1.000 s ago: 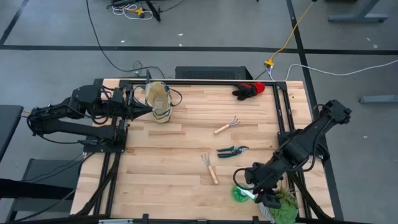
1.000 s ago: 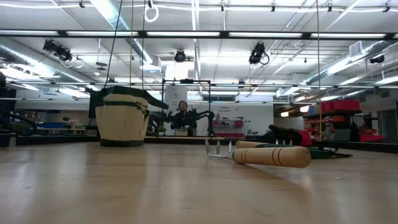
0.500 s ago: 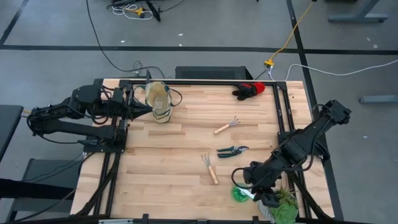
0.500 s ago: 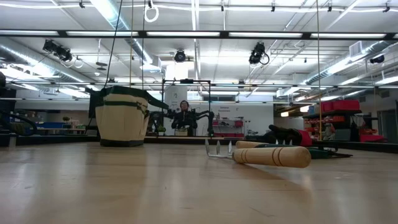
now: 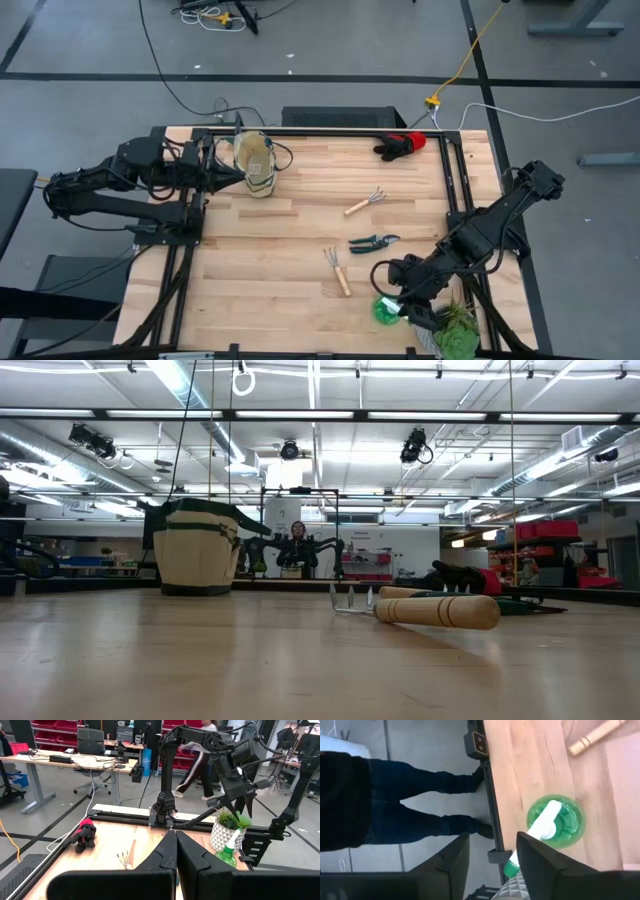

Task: Pick & Place Garden tools in Gardening bag
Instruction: Put the green spray bottle into the gardening bag

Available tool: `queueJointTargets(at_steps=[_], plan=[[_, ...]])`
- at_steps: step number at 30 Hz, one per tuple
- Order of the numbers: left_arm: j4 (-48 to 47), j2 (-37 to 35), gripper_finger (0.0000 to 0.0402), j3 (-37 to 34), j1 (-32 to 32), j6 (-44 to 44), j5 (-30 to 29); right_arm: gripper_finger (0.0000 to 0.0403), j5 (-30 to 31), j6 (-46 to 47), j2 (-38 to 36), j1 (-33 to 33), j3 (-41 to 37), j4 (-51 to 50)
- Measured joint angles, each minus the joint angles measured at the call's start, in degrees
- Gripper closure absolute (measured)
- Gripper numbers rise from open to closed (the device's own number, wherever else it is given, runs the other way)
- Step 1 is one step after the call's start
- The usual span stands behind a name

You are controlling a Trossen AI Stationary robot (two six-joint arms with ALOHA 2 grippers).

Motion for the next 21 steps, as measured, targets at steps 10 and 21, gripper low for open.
queueJointTargets(at_steps=[10,21], plan=[[0.0,0.0,0.0399,0.0,0.0,0.0,0.0,0.0161,-1.0,3.4,0.3,0.0,0.0,-2.7],[-0.1,0.0,0.0399,0.0,0.0,0.0,0.0,0.0159,-1.0,3.6,3.7,0.0,0.0,-6.5]])
